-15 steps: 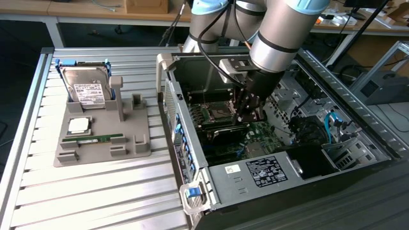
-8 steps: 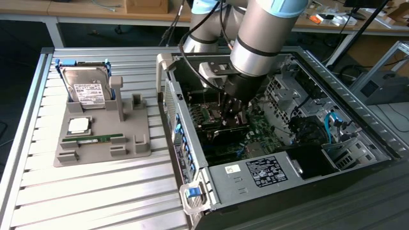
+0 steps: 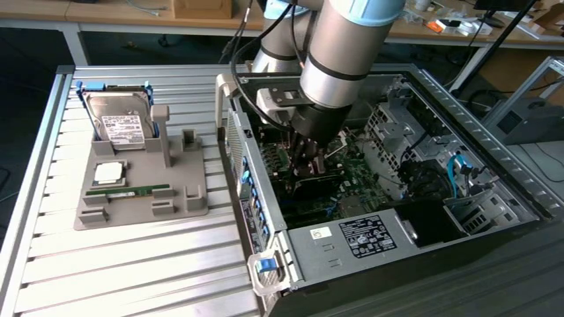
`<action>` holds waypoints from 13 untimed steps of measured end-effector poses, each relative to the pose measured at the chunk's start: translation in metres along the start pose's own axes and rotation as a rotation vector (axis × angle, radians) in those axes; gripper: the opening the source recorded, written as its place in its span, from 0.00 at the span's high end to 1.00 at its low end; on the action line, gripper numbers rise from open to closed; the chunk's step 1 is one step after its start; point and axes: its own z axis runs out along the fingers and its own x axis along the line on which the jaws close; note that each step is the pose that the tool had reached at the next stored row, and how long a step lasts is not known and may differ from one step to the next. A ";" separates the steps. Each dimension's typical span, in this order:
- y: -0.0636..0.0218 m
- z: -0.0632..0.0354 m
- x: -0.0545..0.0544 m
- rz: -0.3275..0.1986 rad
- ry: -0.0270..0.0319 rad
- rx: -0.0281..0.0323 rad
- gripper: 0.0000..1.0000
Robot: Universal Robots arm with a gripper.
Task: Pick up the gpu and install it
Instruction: 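Press down on the gpu until it lock into place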
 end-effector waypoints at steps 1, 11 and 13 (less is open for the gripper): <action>0.0015 0.0002 0.000 0.000 0.0002 -0.0001 0.89; 0.0092 0.0030 0.000 0.000 0.0002 -0.0002 0.89; 0.0093 0.0031 0.000 0.000 0.0004 -0.0003 0.89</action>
